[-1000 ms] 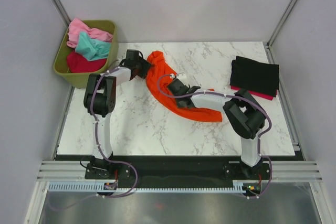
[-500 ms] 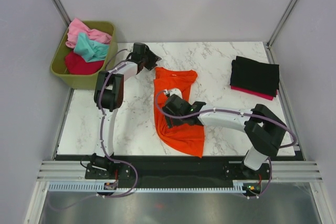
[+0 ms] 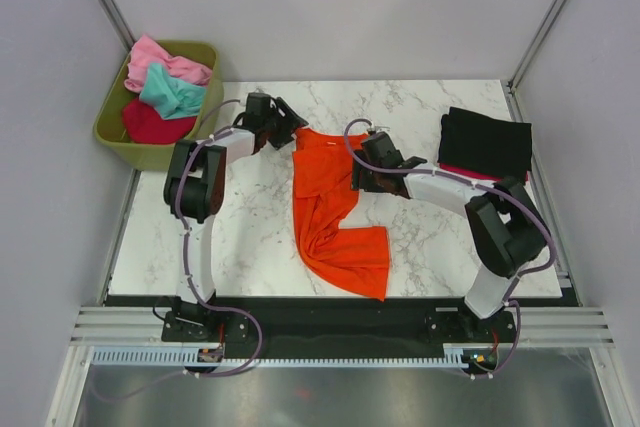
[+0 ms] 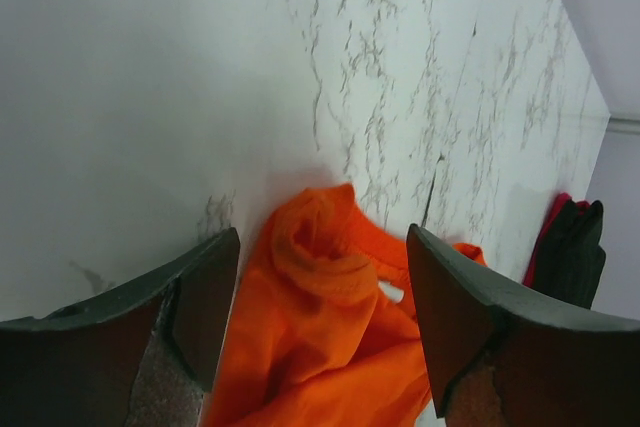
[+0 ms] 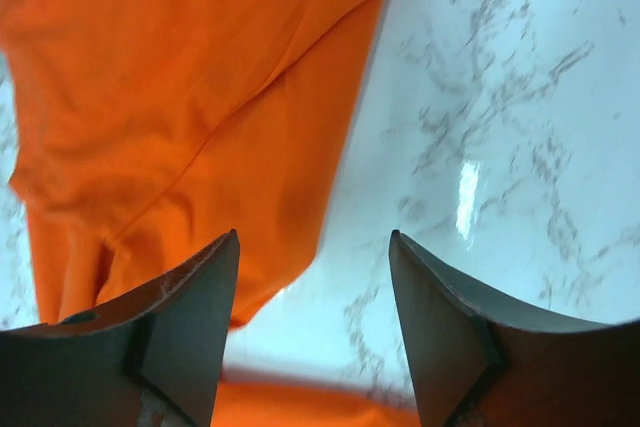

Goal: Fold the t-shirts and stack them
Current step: Fold the tshirt

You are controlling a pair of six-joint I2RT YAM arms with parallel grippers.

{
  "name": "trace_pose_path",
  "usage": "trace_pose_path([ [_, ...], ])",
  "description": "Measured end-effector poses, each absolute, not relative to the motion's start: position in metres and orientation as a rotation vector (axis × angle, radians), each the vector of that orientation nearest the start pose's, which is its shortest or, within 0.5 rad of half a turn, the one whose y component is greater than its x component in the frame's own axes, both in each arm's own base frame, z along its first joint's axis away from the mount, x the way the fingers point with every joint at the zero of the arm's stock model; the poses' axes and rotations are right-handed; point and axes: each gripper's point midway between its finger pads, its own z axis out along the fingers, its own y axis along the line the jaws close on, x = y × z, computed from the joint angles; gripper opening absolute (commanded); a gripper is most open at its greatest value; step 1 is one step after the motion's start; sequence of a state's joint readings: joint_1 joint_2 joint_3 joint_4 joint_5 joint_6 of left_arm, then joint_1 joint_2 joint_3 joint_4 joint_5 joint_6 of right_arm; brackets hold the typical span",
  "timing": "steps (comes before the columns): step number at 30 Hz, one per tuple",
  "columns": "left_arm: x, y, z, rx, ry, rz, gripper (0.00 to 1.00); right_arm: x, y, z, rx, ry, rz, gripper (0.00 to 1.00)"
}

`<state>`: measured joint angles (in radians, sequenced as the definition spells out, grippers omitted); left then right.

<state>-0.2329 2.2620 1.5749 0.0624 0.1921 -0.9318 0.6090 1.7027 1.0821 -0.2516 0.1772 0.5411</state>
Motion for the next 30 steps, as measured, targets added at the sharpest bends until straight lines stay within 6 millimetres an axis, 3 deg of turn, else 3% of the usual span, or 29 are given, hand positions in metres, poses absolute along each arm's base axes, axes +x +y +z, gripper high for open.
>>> trace_pose_path([
  [5, 0.536, -0.195, 0.047, -0.654, 2.239, -0.815, 0.77, 0.391, 0.208, 0.028, 0.177, 2.481, 0.332, 0.64],
  [19, 0.487, -0.184, 0.043, -0.589, 2.273, -0.803, 0.71, 0.505, 0.228, 0.03, 0.275, 2.298, 0.665, 0.46],
  [24, 0.483, -0.187, 0.043, -0.554, 2.29, -0.82, 0.69, 0.552, 0.247, 0.031, 0.243, 2.229, 0.729, 0.46],
  [28, 0.497, -0.194, 0.044, -0.537, 2.292, -0.842, 0.63, 0.576, 0.258, 0.034, 0.218, 2.187, 0.765, 0.49],
  [29, 0.502, -0.195, 0.043, -0.536, 2.294, -0.843, 0.61, 0.58, 0.26, 0.034, 0.213, 2.182, 0.767, 0.48],
  [30, 0.507, -0.197, 0.042, -0.537, 2.297, -0.843, 0.58, 0.581, 0.26, 0.034, 0.21, 2.18, 0.767, 0.4],
])
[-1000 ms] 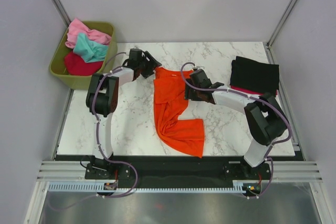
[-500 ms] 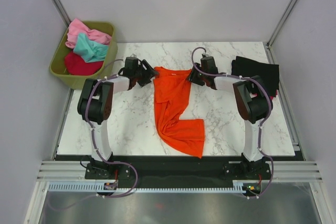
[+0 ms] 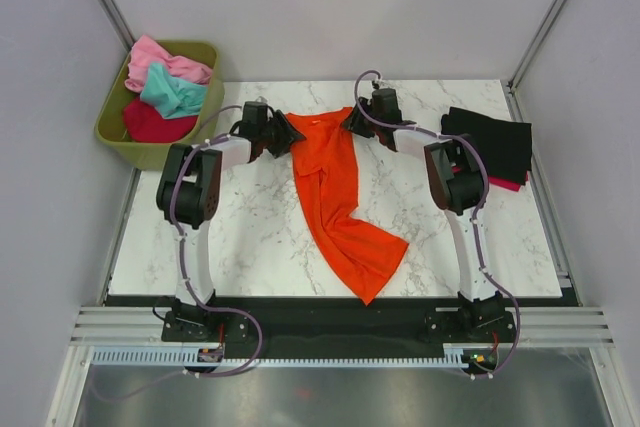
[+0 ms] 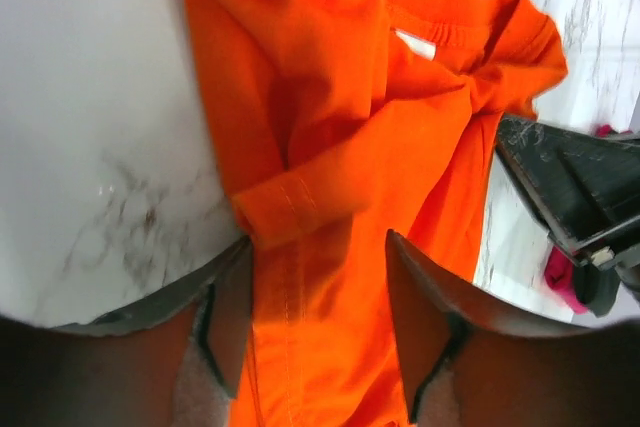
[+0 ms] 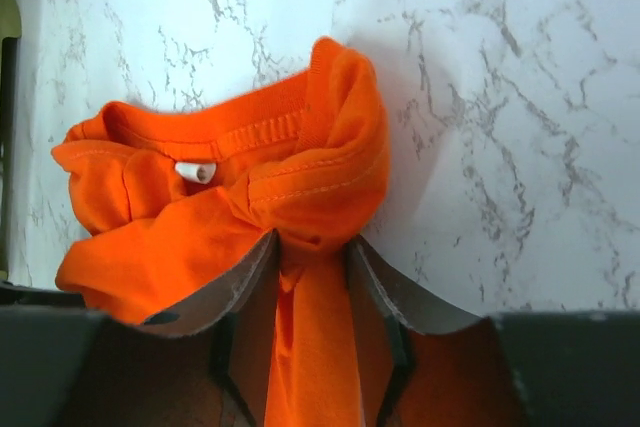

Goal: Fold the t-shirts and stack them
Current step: Fold the tshirt

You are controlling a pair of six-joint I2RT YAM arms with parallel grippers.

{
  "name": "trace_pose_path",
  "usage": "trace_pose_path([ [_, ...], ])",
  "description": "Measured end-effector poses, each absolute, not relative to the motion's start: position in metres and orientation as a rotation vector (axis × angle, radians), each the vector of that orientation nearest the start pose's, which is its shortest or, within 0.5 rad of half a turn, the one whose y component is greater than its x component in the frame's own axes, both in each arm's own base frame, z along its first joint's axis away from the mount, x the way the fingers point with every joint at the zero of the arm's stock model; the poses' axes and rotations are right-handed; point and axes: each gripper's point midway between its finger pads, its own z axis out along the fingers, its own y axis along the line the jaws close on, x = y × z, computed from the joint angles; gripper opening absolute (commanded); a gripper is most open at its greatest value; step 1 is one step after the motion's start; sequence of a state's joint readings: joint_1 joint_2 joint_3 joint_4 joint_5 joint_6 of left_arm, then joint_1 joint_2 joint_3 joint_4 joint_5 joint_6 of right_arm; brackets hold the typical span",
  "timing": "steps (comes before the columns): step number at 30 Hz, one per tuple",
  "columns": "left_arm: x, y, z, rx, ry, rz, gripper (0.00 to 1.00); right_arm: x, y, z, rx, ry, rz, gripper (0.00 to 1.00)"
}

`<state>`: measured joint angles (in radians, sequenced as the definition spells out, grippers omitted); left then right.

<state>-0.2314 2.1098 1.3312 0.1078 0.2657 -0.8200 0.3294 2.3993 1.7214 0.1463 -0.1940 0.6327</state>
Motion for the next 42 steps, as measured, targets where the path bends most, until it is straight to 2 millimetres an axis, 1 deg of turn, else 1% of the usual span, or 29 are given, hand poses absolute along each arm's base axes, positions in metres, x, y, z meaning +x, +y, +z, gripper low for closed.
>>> trace_pose_path([
  [1, 0.513, -0.198, 0.041, -0.539, 2.299, -0.842, 0.49, 0.583, 0.26, 0.033, 0.206, 2.177, 0.766, 0.34],
  [2, 0.518, -0.2, 0.038, -0.54, 2.301, -0.84, 0.44, 0.585, 0.259, 0.031, 0.207, 2.177, 0.761, 0.28],
  [3, 0.524, -0.201, 0.037, -0.541, 2.299, -0.84, 0.4, 0.587, 0.258, 0.029, 0.207, 2.177, 0.762, 0.16],
  [4, 0.532, -0.203, 0.035, -0.541, 2.3, -0.841, 0.31, 0.59, 0.257, 0.028, 0.207, 2.177, 0.759, 0.11],
  [6, 0.545, -0.206, 0.03, -0.548, 2.305, -0.841, 0.27, 0.596, 0.255, 0.026, 0.222, 2.173, 0.764, 0.01],
  [7, 0.552, -0.208, 0.03, -0.545, 2.301, -0.846, 0.21, 0.599, 0.253, 0.026, 0.228, 2.171, 0.76, 0.0],
  [9, 0.565, -0.21, 0.03, -0.545, 2.29, -0.843, 0.19, 0.604, 0.247, 0.026, 0.244, 2.163, 0.752, 0.0],
  [12, 0.582, -0.213, 0.028, -0.542, 2.277, -0.842, 0.19, 0.611, 0.231, 0.026, 0.282, 2.154, 0.717, 0.0],
  [13, 0.589, -0.216, 0.03, -0.536, 2.269, -0.849, 0.22, 0.614, 0.226, 0.026, 0.292, 2.15, 0.708, 0.02],
  [14, 0.596, -0.218, 0.03, -0.529, 2.259, -0.855, 0.28, 0.617, 0.219, 0.026, 0.305, 2.144, 0.697, 0.1],
  [15, 0.604, -0.221, 0.03, -0.521, 2.249, -0.862, 0.35, 0.619, 0.213, 0.026, 0.317, 2.138, 0.689, 0.38],
  [16, 0.611, -0.226, 0.032, -0.509, 2.236, -0.878, 0.5, 0.622, 0.207, 0.027, 0.332, 2.132, 0.683, 0.54],
  [17, 0.618, -0.229, 0.036, -0.498, 2.217, -0.89, 0.55, 0.627, 0.203, 0.031, 0.334, 2.112, 0.683, 0.66],
  [18, 0.624, -0.231, 0.041, -0.484, 2.201, -0.896, 0.62, 0.632, 0.199, 0.037, 0.33, 2.09, 0.68, 0.67],
  [19, 0.628, -0.233, 0.045, -0.475, 2.191, -0.898, 0.64, 0.636, 0.196, 0.041, 0.326, 2.077, 0.67, 0.68],
  [21, 0.628, -0.235, 0.046, -0.47, 2.191, -0.896, 0.72, 0.638, 0.19, 0.042, 0.326, 2.072, 0.66, 0.68],
  [24, 0.626, -0.236, 0.049, -0.449, 2.185, -0.888, 0.76, 0.638, 0.187, 0.042, 0.327, 2.061, 0.659, 0.7],
  [26, 0.618, -0.234, 0.051, -0.439, 2.197, -0.872, 0.77, 0.631, 0.187, 0.042, 0.323, 2.059, 0.658, 0.7],
  [29, 0.592, -0.225, 0.049, -0.44, 2.229, -0.839, 0.77, 0.613, 0.187, 0.042, 0.324, 2.077, 0.658, 0.68],
  [31, 0.569, -0.218, 0.048, -0.449, 2.25, -0.821, 0.77, 0.595, 0.187, 0.041, 0.325, 2.094, 0.66, 0.67],
  [33, 0.542, -0.212, 0.048, -0.454, 2.267, -0.805, 0.78, 0.573, 0.187, 0.04, 0.326, 2.119, 0.66, 0.67],
  [35, 0.515, -0.206, 0.047, -0.465, 2.288, -0.777, 0.78, 0.542, 0.187, 0.04, 0.323, 2.154, 0.656, 0.68],
  [36, 0.497, -0.204, 0.046, -0.463, 2.298, -0.765, 0.79, 0.524, 0.188, 0.039, 0.318, 2.179, 0.655, 0.68],
  [37, 0.479, -0.202, 0.045, -0.462, 2.314, -0.749, 0.79, 0.511, 0.189, 0.038, 0.314, 2.2, 0.654, 0.67],
  [41, 0.403, -0.211, 0.047, -0.396, 2.362, -0.749, 0.78, 0.446, 0.2, 0.036, 0.268, 2.295, 0.659, 0.65],
  [42, 0.387, -0.213, 0.047, -0.378, 2.371, -0.753, 0.77, 0.427, 0.205, 0.035, 0.244, 2.323, 0.662, 0.64],
])
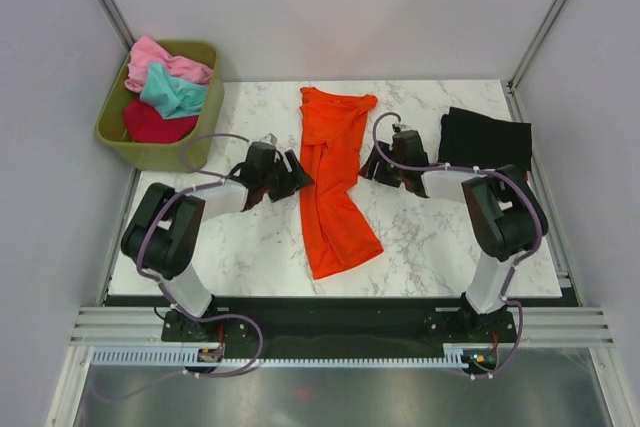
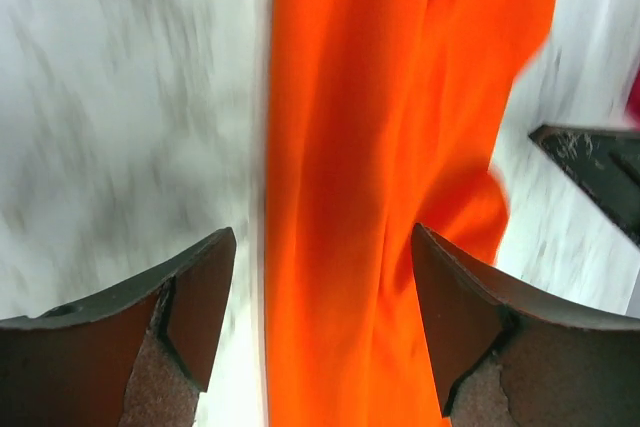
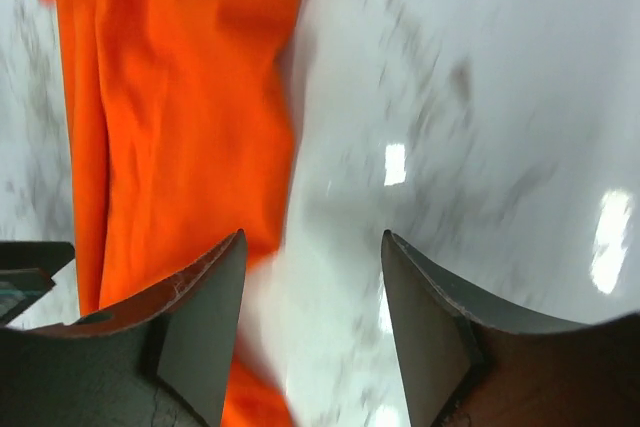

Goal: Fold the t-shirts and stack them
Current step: Fold the tshirt

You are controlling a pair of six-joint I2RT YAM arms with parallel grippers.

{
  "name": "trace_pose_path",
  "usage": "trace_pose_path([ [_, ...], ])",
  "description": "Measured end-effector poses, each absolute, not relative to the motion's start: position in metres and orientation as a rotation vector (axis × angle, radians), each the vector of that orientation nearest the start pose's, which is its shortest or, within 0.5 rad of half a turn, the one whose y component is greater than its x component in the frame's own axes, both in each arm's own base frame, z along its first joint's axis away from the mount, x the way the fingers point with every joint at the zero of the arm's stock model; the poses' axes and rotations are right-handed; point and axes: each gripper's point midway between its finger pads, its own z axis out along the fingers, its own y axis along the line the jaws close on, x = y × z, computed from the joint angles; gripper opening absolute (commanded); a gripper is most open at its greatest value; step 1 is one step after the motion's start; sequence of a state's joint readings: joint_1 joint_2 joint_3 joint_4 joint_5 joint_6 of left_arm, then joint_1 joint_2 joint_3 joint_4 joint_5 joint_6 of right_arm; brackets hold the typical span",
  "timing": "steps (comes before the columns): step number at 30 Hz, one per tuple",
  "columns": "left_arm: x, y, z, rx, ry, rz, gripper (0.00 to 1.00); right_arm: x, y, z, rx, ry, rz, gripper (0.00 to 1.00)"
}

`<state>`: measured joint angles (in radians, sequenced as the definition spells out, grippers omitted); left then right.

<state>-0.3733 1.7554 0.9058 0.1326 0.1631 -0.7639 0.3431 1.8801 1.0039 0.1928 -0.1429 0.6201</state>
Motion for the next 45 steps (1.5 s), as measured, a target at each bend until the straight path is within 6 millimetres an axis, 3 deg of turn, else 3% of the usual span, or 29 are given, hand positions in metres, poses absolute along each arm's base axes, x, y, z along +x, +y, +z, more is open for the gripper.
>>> trace_pose_path([
  [3, 0.327, -0.216, 0.036, -0.315, 2.413, -0.777, 0.72, 0.37, 0.216, 0.033, 0.154, 2.396, 0.656, 0.64],
  [6, 0.287, -0.209, 0.034, -0.28, 2.41, -0.8, 0.7, 0.312, 0.222, 0.029, 0.066, 2.452, 0.654, 0.6],
  [8, 0.272, -0.204, 0.034, -0.269, 2.398, -0.811, 0.7, 0.284, 0.219, 0.028, 0.032, 2.471, 0.658, 0.55],
  [13, 0.238, -0.203, 0.033, -0.219, 2.394, -0.861, 0.68, 0.245, 0.207, 0.023, 0.022, 2.471, 0.643, 0.41],
  [15, 0.227, -0.206, 0.033, -0.196, 2.398, -0.882, 0.68, 0.232, 0.211, 0.022, 0.0, 2.473, 0.652, 0.4],
  [19, 0.206, -0.211, 0.033, -0.16, 2.406, -0.92, 0.68, 0.201, 0.228, 0.019, -0.087, 2.495, 0.688, 0.13],
  [20, 0.203, -0.211, 0.033, -0.157, 2.408, -0.927, 0.68, 0.194, 0.23, 0.019, -0.105, 2.506, 0.693, 0.12],
  [24, 0.191, -0.211, 0.033, -0.158, 2.417, -0.948, 0.67, 0.156, 0.238, 0.021, -0.179, 2.535, 0.714, 0.14],
  [27, 0.177, -0.212, 0.032, -0.146, 2.441, -0.964, 0.67, 0.133, 0.247, 0.033, -0.226, 2.516, 0.751, 0.41],
  [28, 0.174, -0.212, 0.032, -0.142, 2.449, -0.966, 0.67, 0.127, 0.249, 0.038, -0.239, 2.508, 0.761, 0.49],
  [31, 0.164, -0.21, 0.032, -0.144, 2.472, -0.955, 0.66, 0.117, 0.247, 0.046, -0.253, 2.499, 0.751, 0.51],
  [34, 0.157, -0.206, 0.031, -0.152, 2.489, -0.944, 0.64, 0.12, 0.239, 0.049, -0.218, 2.489, 0.705, 0.51],
  [45, 0.139, -0.203, 0.027, -0.145, 2.545, -0.892, 0.61, 0.119, 0.224, 0.028, -0.192, 2.56, 0.57, 0.58],
])
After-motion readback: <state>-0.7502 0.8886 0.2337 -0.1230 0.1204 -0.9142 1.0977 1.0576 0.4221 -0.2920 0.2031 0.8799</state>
